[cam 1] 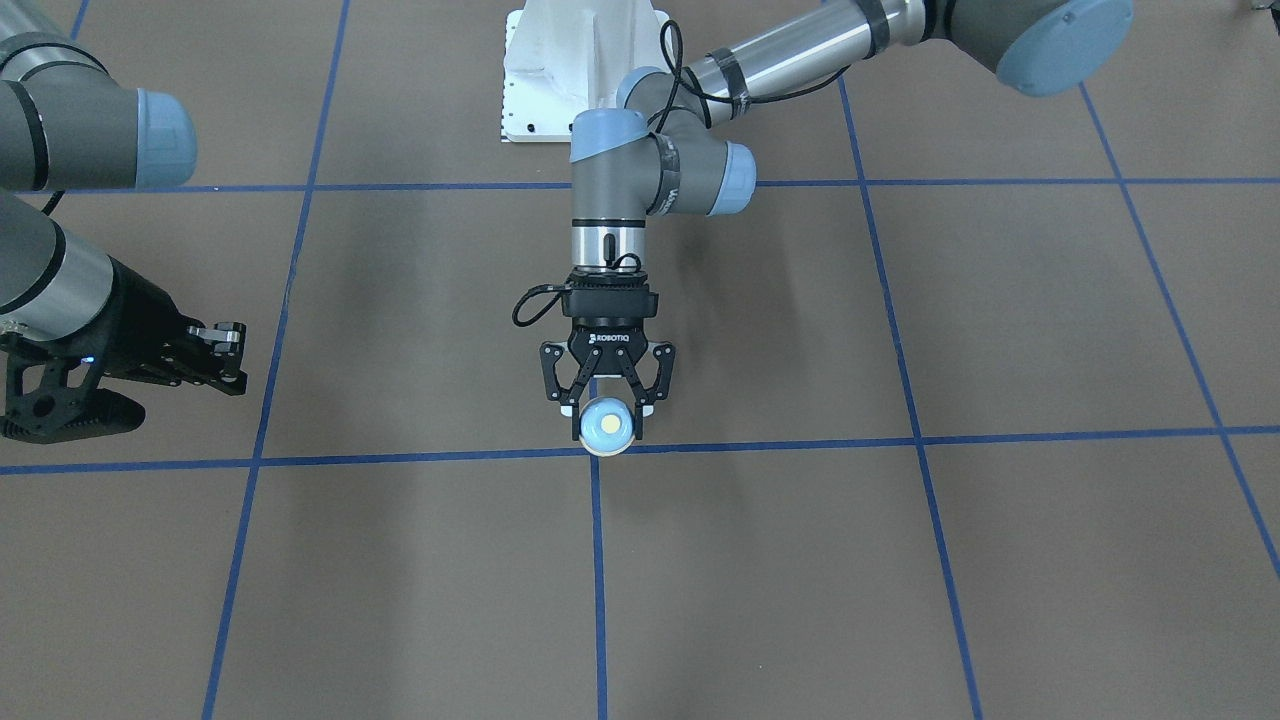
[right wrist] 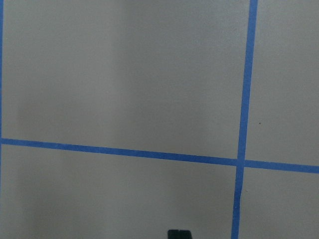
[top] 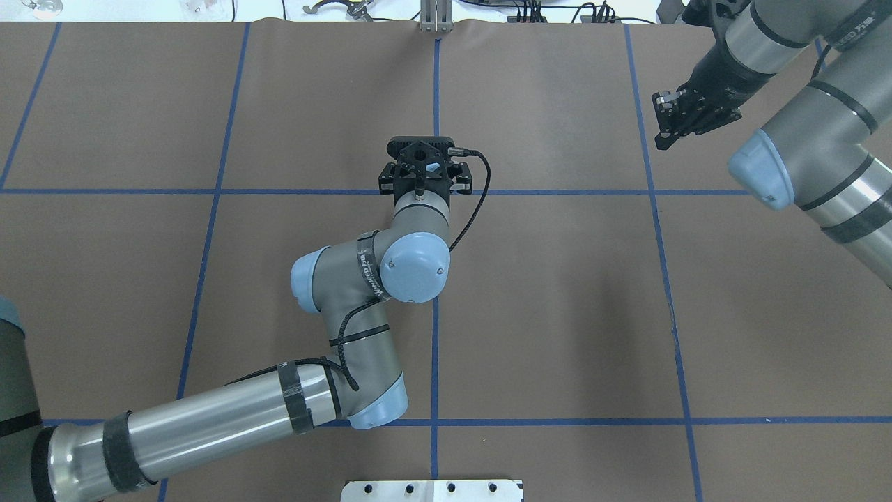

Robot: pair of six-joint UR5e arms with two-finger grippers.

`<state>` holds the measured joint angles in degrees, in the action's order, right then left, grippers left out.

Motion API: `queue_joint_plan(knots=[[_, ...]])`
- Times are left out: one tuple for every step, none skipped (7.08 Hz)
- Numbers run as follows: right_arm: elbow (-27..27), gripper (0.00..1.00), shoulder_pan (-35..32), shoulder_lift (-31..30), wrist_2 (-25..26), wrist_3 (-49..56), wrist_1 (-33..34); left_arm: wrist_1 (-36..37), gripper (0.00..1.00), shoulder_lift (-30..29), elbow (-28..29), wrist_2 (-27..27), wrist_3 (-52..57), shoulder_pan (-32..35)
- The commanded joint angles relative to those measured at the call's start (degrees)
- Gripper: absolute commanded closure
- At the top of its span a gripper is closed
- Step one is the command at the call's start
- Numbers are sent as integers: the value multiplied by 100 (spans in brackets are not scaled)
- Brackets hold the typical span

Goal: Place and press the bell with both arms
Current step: 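Move the held bell over the table centre and lower it with the left gripper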

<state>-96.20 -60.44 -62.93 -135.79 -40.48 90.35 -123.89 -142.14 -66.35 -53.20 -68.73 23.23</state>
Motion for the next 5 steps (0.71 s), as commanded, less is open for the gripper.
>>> queue_joint_plan(knots=[[22, 100, 101, 78, 17, -21, 0, -162, 100, -271, 588, -6, 35, -3], [23, 100, 207, 218, 122, -273, 0, -162, 100, -271, 676, -6, 35, -3], [5, 100, 269, 263, 140, -415, 0, -162, 100, -262, 729, -24, 35, -11], [-4, 100, 269, 263, 141, -417, 9, -162, 100, -262, 773, -50, 35, -46], [-12, 100, 287, 272, 141, -417, 9, -162, 100, -270, 782, -50, 27, -99]])
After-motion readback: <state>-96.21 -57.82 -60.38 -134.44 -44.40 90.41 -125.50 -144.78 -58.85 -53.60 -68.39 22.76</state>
